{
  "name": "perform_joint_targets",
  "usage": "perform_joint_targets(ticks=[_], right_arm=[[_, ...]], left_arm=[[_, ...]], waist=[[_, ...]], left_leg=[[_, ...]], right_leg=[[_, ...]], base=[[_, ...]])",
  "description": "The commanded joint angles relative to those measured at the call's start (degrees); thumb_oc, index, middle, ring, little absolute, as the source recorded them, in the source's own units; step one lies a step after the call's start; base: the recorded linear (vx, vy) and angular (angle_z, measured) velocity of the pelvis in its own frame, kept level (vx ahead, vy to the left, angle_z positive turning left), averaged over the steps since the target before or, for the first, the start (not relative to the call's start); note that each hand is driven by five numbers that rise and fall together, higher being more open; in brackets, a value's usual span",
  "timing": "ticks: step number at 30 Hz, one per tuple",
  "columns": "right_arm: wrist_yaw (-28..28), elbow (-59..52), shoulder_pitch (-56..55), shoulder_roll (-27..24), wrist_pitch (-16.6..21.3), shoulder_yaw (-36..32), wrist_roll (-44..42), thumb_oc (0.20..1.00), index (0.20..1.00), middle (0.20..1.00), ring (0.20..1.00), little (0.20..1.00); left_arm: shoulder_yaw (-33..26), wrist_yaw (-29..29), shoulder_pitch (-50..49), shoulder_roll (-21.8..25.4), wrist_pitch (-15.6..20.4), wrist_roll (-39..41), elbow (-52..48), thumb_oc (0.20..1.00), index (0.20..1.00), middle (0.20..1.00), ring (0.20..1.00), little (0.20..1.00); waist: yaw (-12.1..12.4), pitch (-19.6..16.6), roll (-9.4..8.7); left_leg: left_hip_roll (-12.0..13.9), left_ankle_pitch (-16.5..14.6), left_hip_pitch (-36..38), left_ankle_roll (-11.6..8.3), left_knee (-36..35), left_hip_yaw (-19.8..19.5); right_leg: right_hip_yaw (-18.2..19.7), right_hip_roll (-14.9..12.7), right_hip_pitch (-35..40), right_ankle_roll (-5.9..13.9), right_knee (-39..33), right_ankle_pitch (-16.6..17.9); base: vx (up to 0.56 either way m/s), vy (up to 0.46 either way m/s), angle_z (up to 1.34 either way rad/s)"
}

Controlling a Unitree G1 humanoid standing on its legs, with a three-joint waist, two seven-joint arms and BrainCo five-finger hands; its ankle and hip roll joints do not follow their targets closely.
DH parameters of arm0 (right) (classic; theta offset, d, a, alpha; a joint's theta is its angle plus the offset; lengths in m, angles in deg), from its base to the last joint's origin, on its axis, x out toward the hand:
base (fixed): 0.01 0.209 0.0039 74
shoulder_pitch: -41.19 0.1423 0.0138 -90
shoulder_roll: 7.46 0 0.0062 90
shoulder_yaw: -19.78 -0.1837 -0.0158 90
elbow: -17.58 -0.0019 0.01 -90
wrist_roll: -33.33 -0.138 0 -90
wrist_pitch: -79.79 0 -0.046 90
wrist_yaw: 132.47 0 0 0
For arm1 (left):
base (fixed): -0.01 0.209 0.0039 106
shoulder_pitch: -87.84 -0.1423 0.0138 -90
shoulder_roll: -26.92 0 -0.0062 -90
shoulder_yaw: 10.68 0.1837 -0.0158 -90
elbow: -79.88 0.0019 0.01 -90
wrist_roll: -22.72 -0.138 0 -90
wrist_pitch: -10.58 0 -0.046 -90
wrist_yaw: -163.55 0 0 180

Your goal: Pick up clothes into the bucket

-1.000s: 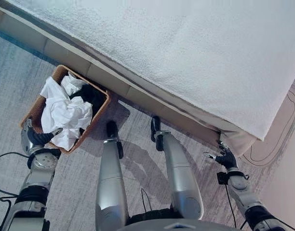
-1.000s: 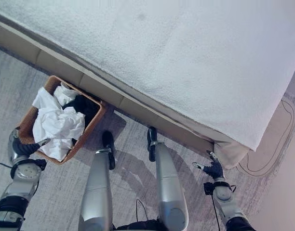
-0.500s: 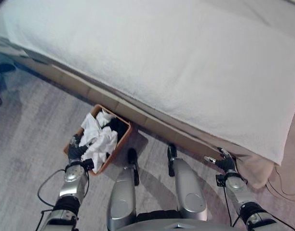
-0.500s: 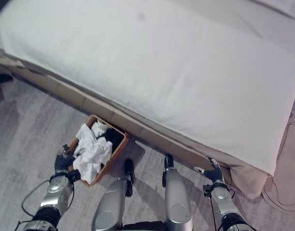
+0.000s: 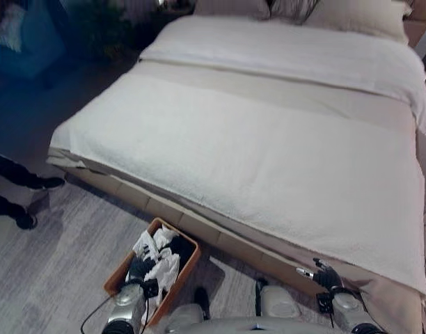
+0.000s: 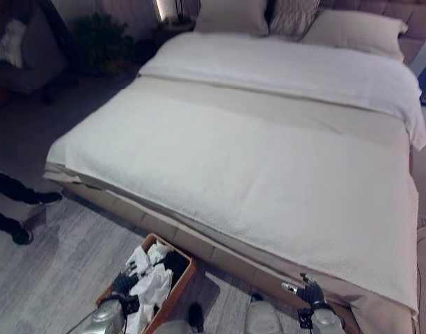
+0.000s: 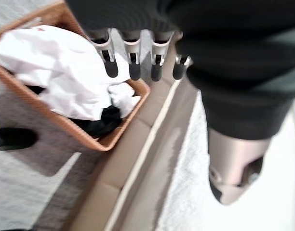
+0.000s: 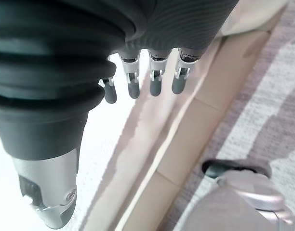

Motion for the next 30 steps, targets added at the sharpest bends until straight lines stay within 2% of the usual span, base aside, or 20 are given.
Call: perform_joint_targets(ticks=[1, 13, 16, 30], right_arm=[[0.77, 0.33, 0.58, 0.72, -0.46, 0.27, -1.56, 1.0, 1.0, 1.0, 1.0, 1.0], [1.24, 2.11, -0.25, 3.28, -0.49, 1.8, -1.35, 1.0, 1.0, 1.0, 1.0, 1.0], [1.01, 2.2, -0.18, 3.51, -0.69, 2.32, -0.78, 1.0, 1.0, 1.0, 1.0, 1.0], [1.03, 2.36, -0.38, 3.93, -0.44, 2.81, -0.85, 1.0, 1.0, 1.0, 1.0, 1.0]], left_arm=[[0.78, 0.02, 1.03, 1.07, -0.03, -5.86, 1.18, 1.0, 1.0, 1.0, 1.0, 1.0], [2.18, 1.01, -1.08, -1.4, -1.08, -8.53, 5.87, 1.0, 1.0, 1.0, 1.0, 1.0], [3.68, 0.73, -0.94, -1.04, -1.1, -11.83, 5.94, 1.0, 1.0, 1.0, 1.0, 1.0], [7.36, 2.31, -0.18, -1.11, -1.08, -14.45, 4.61, 1.0, 1.0, 1.0, 1.0, 1.0]], waist=[[0.38, -0.64, -2.9], [1.32, -2.99, -4.25], [1.61, -3.01, -4.6], [1.29, -3.07, -4.46]], left_leg=[[-2.33, -2.92, -1.52, -0.46, 3.93, -0.3], [-1.55, -2.33, 0.48, -0.7, 1.82, -0.55], [-1.43, -2.42, 1.07, -0.73, 1.54, -0.59], [-1.49, -2.87, 1.8, -0.74, 1.42, -0.96]], right_leg=[[-1.83, -1.61, 5.09, 2.0, -7.87, 4.06], [-3.27, -1.03, 8.45, 1.82, -10.89, 4.52], [-3.59, -1.01, 9.22, 1.79, -11.32, 4.5], [-3.63, -1.1, 10.18, 1.92, -11.58, 4.16]], base=[[0.06, -0.041, 0.02], [0.02, -0.02, 0.04], [0.01, -0.005, 0.04], [0.0, -0.001, 0.01]])
